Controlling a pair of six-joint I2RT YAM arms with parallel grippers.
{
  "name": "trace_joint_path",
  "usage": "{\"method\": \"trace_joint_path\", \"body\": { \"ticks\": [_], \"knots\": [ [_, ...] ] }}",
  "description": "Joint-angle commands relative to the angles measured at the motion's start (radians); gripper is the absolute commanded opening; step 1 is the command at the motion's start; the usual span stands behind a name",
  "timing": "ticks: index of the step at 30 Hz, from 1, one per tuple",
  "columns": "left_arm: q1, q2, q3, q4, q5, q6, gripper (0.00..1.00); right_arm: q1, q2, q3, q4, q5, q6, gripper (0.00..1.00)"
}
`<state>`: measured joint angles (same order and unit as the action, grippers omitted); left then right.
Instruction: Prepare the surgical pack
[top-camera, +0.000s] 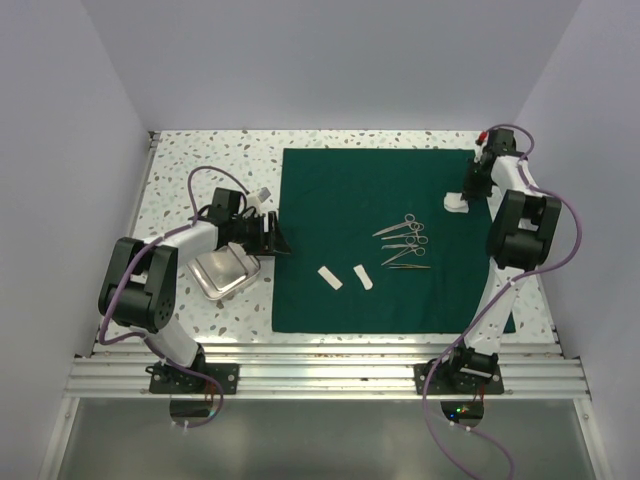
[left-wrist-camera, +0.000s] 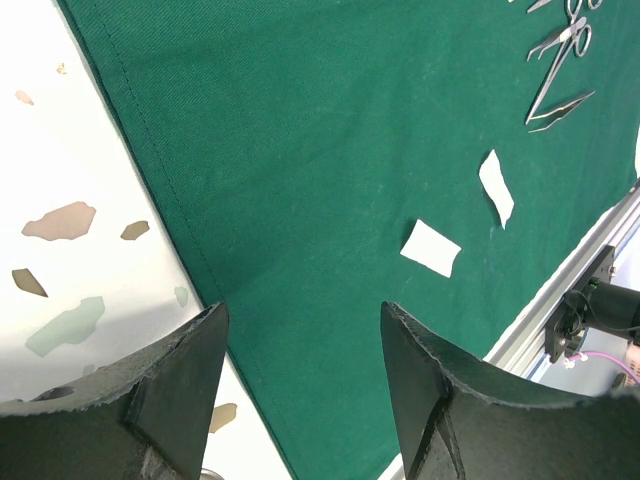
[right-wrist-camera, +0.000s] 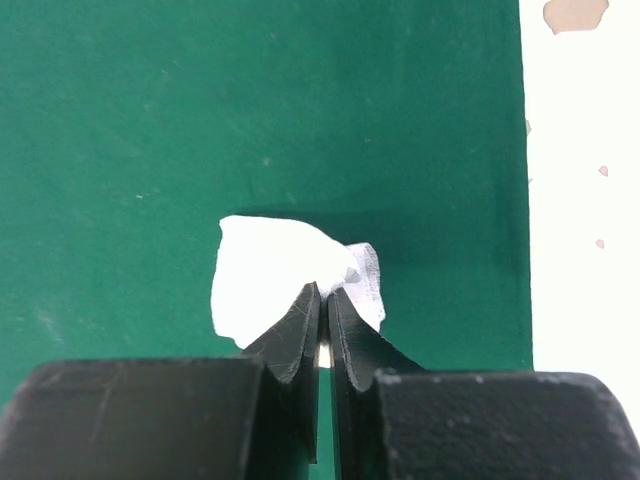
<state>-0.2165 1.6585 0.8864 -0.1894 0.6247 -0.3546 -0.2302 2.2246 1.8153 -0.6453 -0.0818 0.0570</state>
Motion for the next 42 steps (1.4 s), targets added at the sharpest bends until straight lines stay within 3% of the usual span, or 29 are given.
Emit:
{"method": "trace_joint_path", "body": {
  "ticks": [1,7,19,23,35,42],
  "knots": [
    [0.006,-0.013,0.029,0.005,0.013,0.028,0.66,-0.001,-0.002,0.021,-0.031,0.028,-0.026,0.06],
    [0.006,-0.011,0.026,0.008,0.018,0.028,0.66,-0.003,-0.005,0.004,-0.028,0.037,-0.032,0.08],
    [0.006,-0.008,0.023,0.015,0.023,0.025,0.67,-0.003,-0.006,0.018,-0.062,0.047,-0.014,0.42],
    [0.006,-0.009,0.022,0.015,0.023,0.025,0.67,-0.001,0.006,0.012,-0.068,0.030,-0.017,0.47],
    [0.006,-0.008,0.017,0.022,0.027,0.022,0.67,-0.001,0.052,0.018,-0.074,0.004,-0.022,0.47],
    [0.006,-0.009,0.026,0.013,0.018,0.025,0.67,-0.001,0.060,0.016,-0.071,-0.006,-0.006,0.34]
  ]
}}
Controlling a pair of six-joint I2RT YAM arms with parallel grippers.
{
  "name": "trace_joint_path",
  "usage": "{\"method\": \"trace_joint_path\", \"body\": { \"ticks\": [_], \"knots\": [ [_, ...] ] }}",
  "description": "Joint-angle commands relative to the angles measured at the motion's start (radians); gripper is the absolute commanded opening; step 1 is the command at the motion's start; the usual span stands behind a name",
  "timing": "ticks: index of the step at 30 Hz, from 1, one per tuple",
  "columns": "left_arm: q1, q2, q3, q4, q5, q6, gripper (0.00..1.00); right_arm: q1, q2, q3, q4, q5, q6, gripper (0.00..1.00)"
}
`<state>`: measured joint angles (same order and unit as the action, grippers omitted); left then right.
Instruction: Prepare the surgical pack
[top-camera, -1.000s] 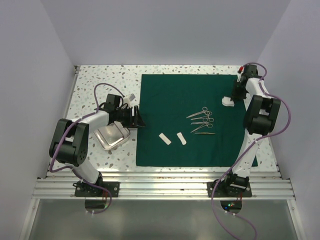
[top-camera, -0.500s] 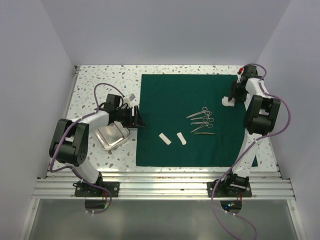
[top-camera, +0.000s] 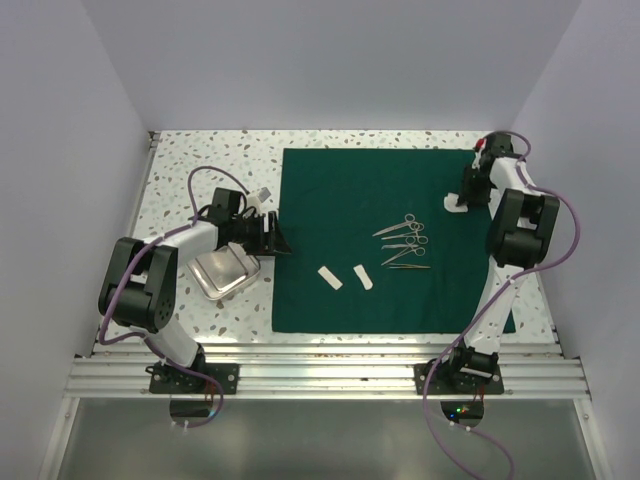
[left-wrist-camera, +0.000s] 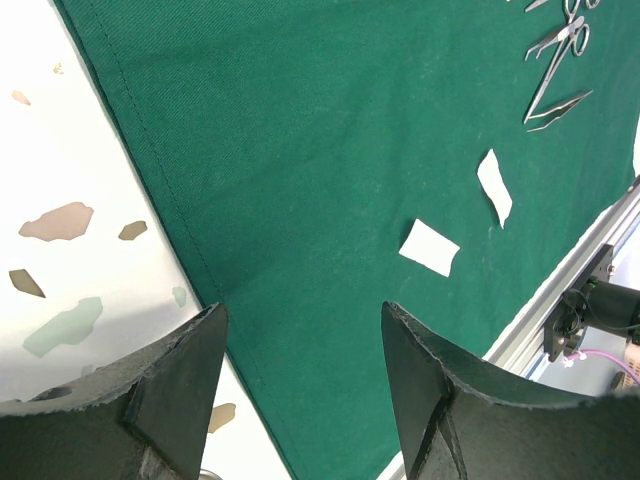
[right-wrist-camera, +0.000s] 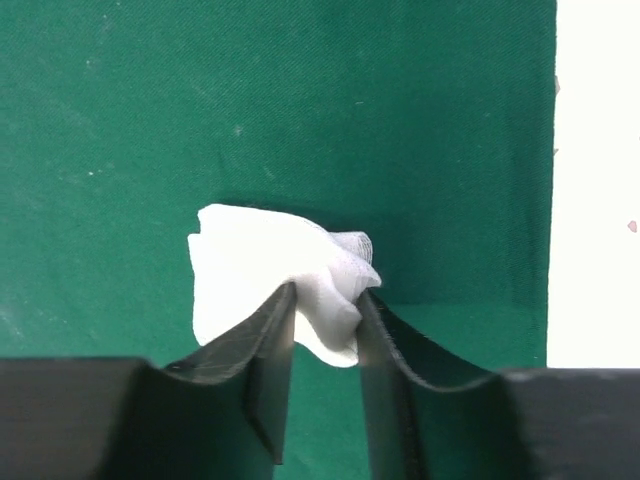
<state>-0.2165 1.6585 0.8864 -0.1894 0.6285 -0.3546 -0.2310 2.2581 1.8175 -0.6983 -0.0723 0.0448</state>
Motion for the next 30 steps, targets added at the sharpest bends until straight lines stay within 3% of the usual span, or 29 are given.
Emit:
{"method": "trace_joint_path", "body": {
  "ticks": [1,7,15,23,30],
  "knots": [
    [0.006,-0.011,0.028,0.010,0.011,0.025,0.67,-0.002,0.024,0.016,-0.018,-0.015,0.007,0.32],
    [0.006,-0.023,0.037,-0.001,-0.001,0.026,0.67,-0.001,0.011,0.022,-0.023,-0.017,0.023,0.19],
    [0.006,-0.043,0.060,-0.016,-0.006,0.020,0.67,0.007,-0.097,-0.037,-0.001,-0.021,0.093,0.11],
    [0.005,-0.080,0.059,0.011,0.033,-0.018,0.67,0.053,-0.334,-0.185,-0.027,-0.037,0.121,0.07],
    [0.003,-0.091,0.077,0.030,0.083,-0.055,0.68,0.191,-0.557,-0.311,-0.096,-0.122,0.136,0.04]
  ]
}}
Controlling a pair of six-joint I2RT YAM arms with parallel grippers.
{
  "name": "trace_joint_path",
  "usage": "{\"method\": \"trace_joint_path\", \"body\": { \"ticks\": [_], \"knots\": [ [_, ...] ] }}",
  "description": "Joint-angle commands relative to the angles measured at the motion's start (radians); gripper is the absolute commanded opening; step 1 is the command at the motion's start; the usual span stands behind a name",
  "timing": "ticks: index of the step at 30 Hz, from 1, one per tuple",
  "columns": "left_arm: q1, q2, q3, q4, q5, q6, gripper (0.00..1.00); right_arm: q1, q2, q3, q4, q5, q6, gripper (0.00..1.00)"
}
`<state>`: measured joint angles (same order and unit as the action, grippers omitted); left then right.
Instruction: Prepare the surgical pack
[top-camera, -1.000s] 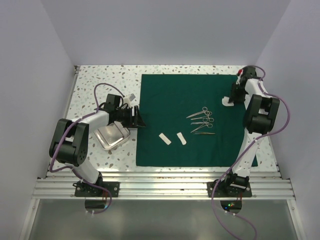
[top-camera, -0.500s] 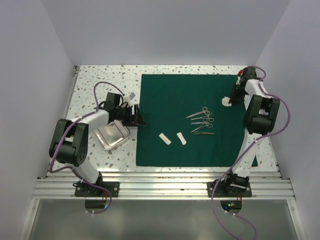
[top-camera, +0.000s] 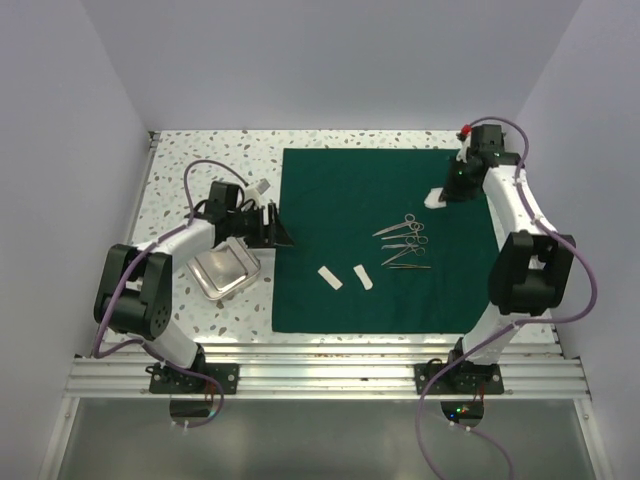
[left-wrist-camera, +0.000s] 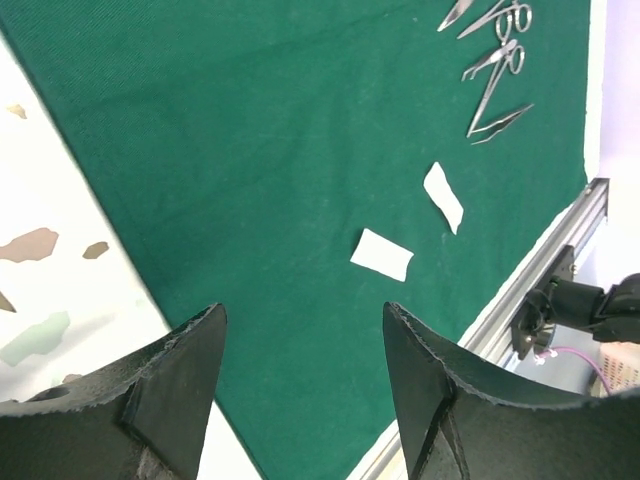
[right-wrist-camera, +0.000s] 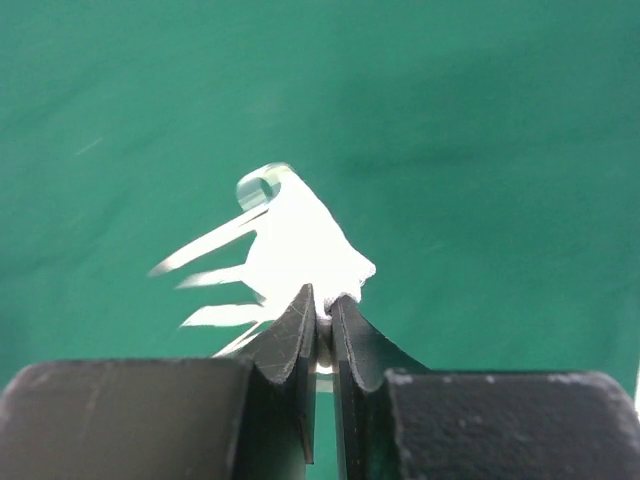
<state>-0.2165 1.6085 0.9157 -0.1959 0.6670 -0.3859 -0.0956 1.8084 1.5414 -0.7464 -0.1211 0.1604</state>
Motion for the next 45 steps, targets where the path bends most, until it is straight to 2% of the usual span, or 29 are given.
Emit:
{"method": "trace_joint_path", "body": {
  "ticks": [1,4,6,7,10,11,15,20,25,33,36,45],
  "knots": [
    [0.003,-0.048,0.051,0.038,0.049,-0.024,0.68,0.077,-0.128,-0.044,-0.056,-0.084,0.019,0.04],
    [0.005,-0.056,0.075,0.047,0.075,-0.027,0.70,0.163,-0.204,-0.084,-0.077,-0.178,-0.005,0.04],
    [0.003,-0.068,0.084,0.081,0.141,-0.039,0.71,0.215,-0.260,-0.124,-0.087,-0.277,-0.005,0.03],
    [0.005,-0.082,0.090,0.098,0.181,-0.034,0.99,0.236,-0.283,-0.141,-0.088,-0.299,-0.015,0.03],
    [0.003,-0.108,0.133,0.092,0.255,-0.005,1.00,0.322,-0.374,-0.213,-0.110,-0.368,-0.035,0.03],
    [0.002,-0.117,0.135,0.117,0.317,-0.022,1.00,0.362,-0.394,-0.255,-0.116,-0.396,-0.045,0.03],
    [-0.020,-0.182,0.132,0.162,0.410,-0.080,1.00,0.479,-0.497,-0.334,-0.151,-0.472,-0.041,0.03],
    [-0.181,-0.243,0.088,0.150,0.370,-0.100,1.00,0.588,-0.613,-0.420,-0.160,-0.583,-0.038,0.02],
    [-0.317,-0.280,0.012,0.282,0.374,-0.185,1.00,0.684,-0.653,-0.406,-0.195,-0.667,-0.030,0.02],
    [-0.469,-0.274,-0.014,0.308,0.411,-0.222,1.00,0.717,-0.685,-0.340,-0.228,-0.690,-0.022,0.03],
    [-0.494,-0.278,-0.020,0.273,0.408,-0.194,1.00,0.721,-0.692,-0.330,-0.232,-0.700,-0.019,0.03],
    [-0.541,-0.251,-0.041,0.372,0.496,-0.265,0.98,0.729,-0.707,-0.320,-0.243,-0.684,-0.016,0.03]
  ]
}}
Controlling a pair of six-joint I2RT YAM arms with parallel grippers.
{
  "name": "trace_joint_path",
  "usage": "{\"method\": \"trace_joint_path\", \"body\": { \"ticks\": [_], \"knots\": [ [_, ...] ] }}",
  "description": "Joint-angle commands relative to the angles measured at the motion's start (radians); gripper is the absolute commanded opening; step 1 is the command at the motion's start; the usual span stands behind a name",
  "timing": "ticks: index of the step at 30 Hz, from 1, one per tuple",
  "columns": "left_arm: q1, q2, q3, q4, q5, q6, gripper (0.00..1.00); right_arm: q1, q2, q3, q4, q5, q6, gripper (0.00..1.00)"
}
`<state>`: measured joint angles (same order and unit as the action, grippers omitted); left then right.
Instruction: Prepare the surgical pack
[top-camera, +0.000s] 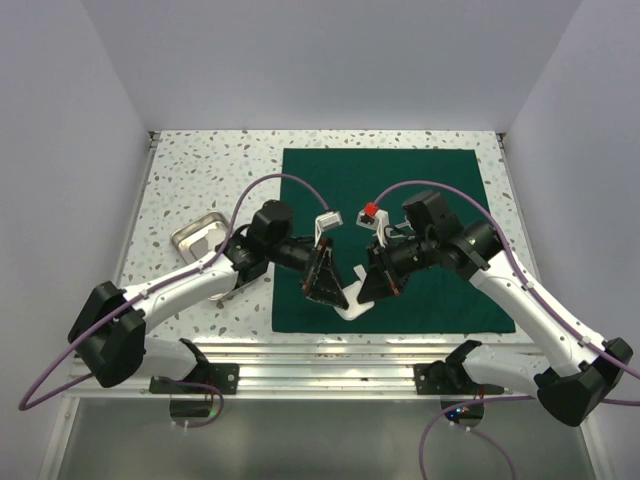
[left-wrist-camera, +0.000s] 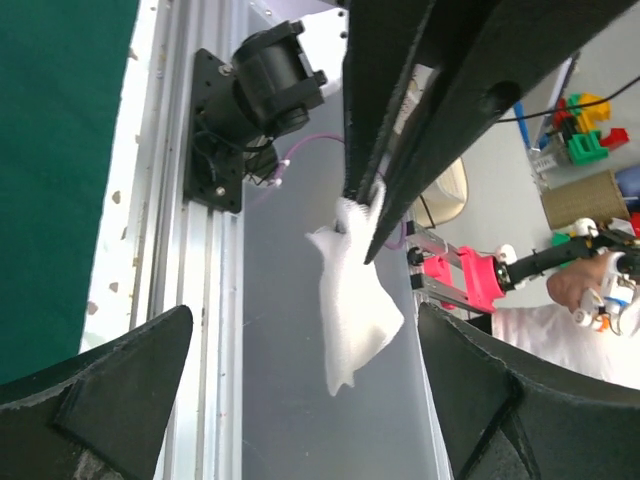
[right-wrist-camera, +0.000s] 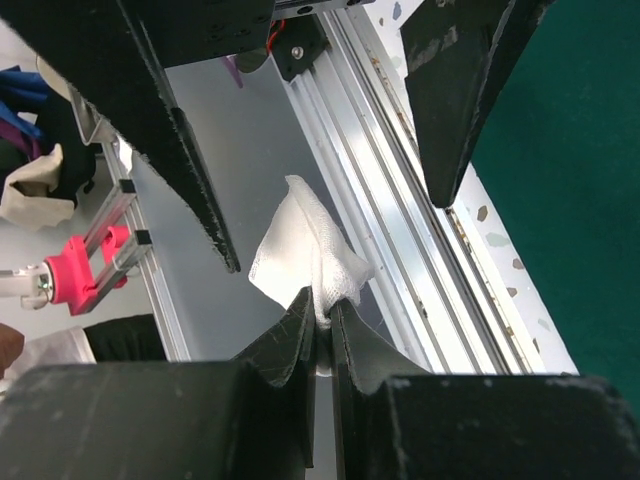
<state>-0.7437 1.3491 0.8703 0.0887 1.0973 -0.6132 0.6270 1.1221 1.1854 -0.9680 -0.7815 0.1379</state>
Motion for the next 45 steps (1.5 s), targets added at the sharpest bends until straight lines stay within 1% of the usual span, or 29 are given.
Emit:
{"method": "trace_joint_path", "body": {
  "ticks": [1,5,6,8,11,12,13,14,15,16,18,19,20,21,22,23,26,27,31,33,34,36,38,39,40,41,42,43,45],
  "knots": [
    [-0.016,0.013,0.004,0.088,0.072,-0.040,0.95,0.007,-0.022,0.036,-0.020,-0.024,0.006,0.03],
    [-0.017,0.030,-0.001,0.124,0.099,-0.072,0.89,0.010,-0.010,0.042,-0.023,-0.019,0.005,0.03],
    [-0.017,0.035,0.001,0.143,0.104,-0.079,0.84,0.010,-0.007,0.043,-0.023,-0.018,0.005,0.03],
    [-0.019,0.047,0.006,0.154,0.107,-0.092,0.81,0.013,-0.001,0.045,-0.021,-0.016,0.003,0.03],
    [-0.019,0.058,0.009,0.172,0.110,-0.106,0.61,0.016,0.004,0.046,-0.021,-0.007,0.005,0.04],
    [-0.019,0.059,0.010,0.169,0.111,-0.106,0.46,0.014,0.011,0.048,-0.024,0.010,0.003,0.04],
    [-0.019,0.058,0.009,0.161,0.114,-0.100,0.37,0.016,0.012,0.054,-0.028,0.027,0.005,0.05],
    [-0.019,0.051,0.010,0.145,0.108,-0.085,0.25,0.014,0.015,0.056,-0.034,0.039,0.003,0.08],
    [-0.019,0.047,0.010,0.084,0.104,-0.063,0.06,0.016,0.018,0.056,-0.035,0.063,0.009,0.10],
    [-0.019,0.042,0.009,0.059,0.090,-0.045,0.00,0.016,0.018,0.057,-0.037,0.079,0.012,0.13],
    [-0.019,0.016,-0.002,0.007,0.075,-0.010,0.00,0.016,0.021,0.056,-0.040,0.132,0.035,0.15],
    [-0.019,-0.005,-0.013,-0.012,0.059,0.013,0.00,0.016,0.022,0.057,-0.050,0.230,0.052,0.15],
    [-0.019,-0.017,-0.019,-0.047,0.049,0.024,0.00,0.016,0.024,0.054,-0.054,0.273,0.067,0.15],
    [-0.017,-0.027,-0.025,-0.056,0.039,0.032,0.00,0.014,0.022,0.053,-0.057,0.304,0.083,0.16],
    [-0.017,-0.054,-0.043,-0.060,0.027,0.027,0.00,0.014,0.030,0.048,-0.066,0.374,0.092,0.18],
    [-0.017,-0.068,-0.053,-0.052,0.020,0.021,0.00,0.013,0.036,0.045,-0.067,0.392,0.098,0.18],
    [-0.017,-0.116,-0.083,-0.029,0.001,-0.011,0.00,0.013,0.050,0.028,-0.060,0.376,0.121,0.21],
    [-0.017,-0.125,-0.091,-0.029,-0.013,-0.014,0.00,0.011,0.050,0.026,-0.057,0.381,0.127,0.26],
    [-0.017,-0.152,-0.097,-0.040,-0.034,-0.019,0.00,0.010,0.062,0.037,-0.051,0.358,0.117,0.36],
    [-0.013,-0.159,-0.088,-0.078,-0.068,-0.005,0.00,0.010,0.079,0.049,-0.055,0.335,0.115,0.39],
    [0.003,-0.163,-0.080,-0.116,-0.082,0.027,0.00,0.010,0.084,0.060,-0.057,0.337,0.118,0.41],
    [0.027,-0.169,-0.067,-0.213,-0.160,0.056,0.00,0.011,0.088,0.068,-0.057,0.347,0.126,0.44],
    [0.096,-0.180,-0.051,-0.358,-0.243,0.127,0.00,0.010,0.091,0.080,-0.061,0.366,0.144,0.46],
    [0.128,-0.185,-0.048,-0.394,-0.314,0.141,0.00,0.011,0.090,0.085,-0.066,0.381,0.150,0.46],
    [0.197,-0.200,-0.044,-0.438,-0.374,0.168,0.00,0.011,0.093,0.088,-0.066,0.387,0.157,0.47],
    [0.234,-0.209,-0.042,-0.504,-0.425,0.179,0.00,0.010,0.091,0.088,-0.064,0.387,0.167,0.47],
    [0.272,-0.217,-0.039,-0.530,-0.497,0.191,0.00,0.008,0.093,0.086,-0.064,0.383,0.172,0.48],
    [0.353,-0.234,-0.033,-0.559,-0.526,0.211,0.00,0.010,0.093,0.082,-0.064,0.381,0.177,0.48],
    [0.435,-0.248,-0.019,-0.598,-0.600,0.233,0.00,0.008,0.090,0.076,-0.063,0.372,0.189,0.48]
  ]
}}
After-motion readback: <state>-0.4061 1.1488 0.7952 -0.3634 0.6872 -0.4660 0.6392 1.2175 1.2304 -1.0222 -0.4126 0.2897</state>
